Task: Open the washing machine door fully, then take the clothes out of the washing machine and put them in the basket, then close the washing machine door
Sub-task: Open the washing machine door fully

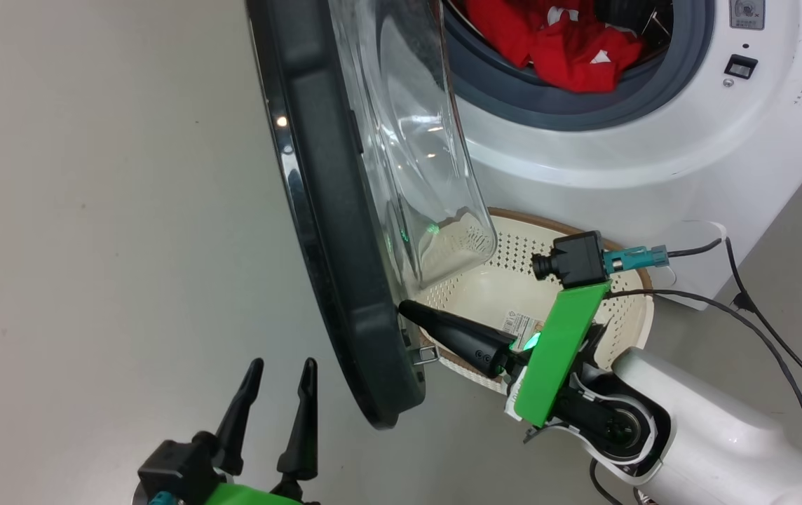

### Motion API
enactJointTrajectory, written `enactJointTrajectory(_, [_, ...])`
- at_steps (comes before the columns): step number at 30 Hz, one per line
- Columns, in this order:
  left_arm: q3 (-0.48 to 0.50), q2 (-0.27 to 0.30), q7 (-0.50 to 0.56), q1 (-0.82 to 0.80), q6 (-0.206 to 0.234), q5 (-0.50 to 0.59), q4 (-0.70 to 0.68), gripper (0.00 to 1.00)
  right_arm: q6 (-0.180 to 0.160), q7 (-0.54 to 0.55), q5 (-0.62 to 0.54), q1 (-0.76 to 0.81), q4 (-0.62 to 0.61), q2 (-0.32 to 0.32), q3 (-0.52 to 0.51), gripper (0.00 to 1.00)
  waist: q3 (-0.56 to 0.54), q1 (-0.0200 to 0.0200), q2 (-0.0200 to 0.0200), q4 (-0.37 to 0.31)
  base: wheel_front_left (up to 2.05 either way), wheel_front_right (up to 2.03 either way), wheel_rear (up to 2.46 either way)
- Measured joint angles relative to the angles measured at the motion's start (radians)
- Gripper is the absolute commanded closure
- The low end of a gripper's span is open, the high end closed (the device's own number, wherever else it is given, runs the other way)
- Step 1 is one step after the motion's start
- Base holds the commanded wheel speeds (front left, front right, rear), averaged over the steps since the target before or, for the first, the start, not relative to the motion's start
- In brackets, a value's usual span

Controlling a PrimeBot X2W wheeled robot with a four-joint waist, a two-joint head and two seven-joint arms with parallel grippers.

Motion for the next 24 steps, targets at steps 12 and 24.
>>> enactJointTrajectory(12, [-0.001, 0.0, 0.0, 0.0, -0.001, 0.0, 0.007, 0.0, 0.0, -0.044, -0.026, 0.009, 0.023, -0.014, 0.001, 0.0, -0.019, 0.0, 0.0, -0.006, 0.0, 0.0, 0.0])
enactJointTrajectory(24, [0.014, 0.001, 0.0, -0.003, -0.029, 0.006, 0.057, 0.0, 0.0, -0.188, -0.046, 0.132, 0.099, -0.079, 0.0, 0.0, -0.045, 0.0, 0.0, -0.026, 0.0, 0.0, 0.0])
